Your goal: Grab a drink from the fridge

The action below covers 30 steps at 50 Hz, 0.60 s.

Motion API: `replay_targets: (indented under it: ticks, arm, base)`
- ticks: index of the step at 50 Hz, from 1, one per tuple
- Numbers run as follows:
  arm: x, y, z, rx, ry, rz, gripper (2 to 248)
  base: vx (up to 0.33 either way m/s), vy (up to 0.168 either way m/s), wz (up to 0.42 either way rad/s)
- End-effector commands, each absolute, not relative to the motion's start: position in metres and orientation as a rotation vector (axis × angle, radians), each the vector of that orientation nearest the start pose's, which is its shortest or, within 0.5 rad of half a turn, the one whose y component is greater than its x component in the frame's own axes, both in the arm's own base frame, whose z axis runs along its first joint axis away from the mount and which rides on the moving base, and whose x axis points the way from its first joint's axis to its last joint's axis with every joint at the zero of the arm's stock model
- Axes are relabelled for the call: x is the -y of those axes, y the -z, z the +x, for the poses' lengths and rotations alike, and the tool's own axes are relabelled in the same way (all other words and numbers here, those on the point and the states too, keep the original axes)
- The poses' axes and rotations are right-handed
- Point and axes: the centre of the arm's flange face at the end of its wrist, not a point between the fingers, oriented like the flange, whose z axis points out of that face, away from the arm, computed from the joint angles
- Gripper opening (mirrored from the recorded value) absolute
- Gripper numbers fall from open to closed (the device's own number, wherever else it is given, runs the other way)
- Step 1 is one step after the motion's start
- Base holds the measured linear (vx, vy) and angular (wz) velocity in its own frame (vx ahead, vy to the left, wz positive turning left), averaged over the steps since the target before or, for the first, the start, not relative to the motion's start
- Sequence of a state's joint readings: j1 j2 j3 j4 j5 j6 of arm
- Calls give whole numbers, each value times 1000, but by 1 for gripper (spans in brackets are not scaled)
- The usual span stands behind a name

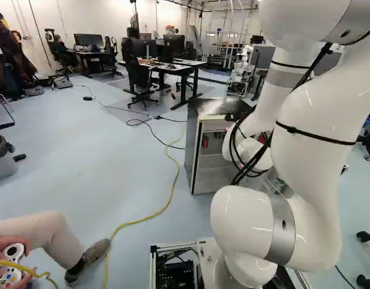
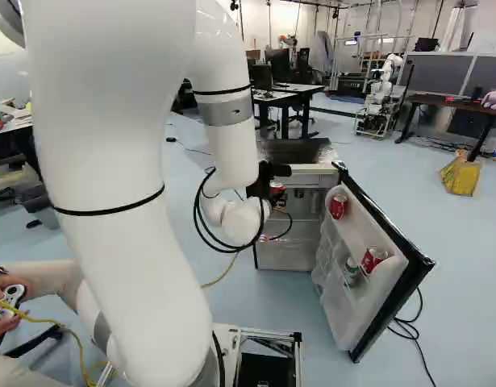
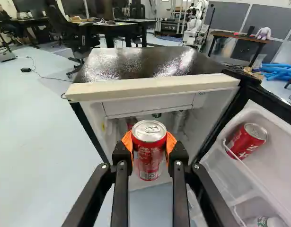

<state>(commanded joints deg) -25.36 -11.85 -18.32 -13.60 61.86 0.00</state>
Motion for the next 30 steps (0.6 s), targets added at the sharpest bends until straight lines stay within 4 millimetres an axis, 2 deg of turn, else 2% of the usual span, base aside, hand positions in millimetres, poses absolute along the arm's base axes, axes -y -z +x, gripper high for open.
replay_targets:
  ticks: [30]
  arm:
    - [138, -329, 336, -284, 1848, -2726, 88]
  base:
    - [0, 0, 0]
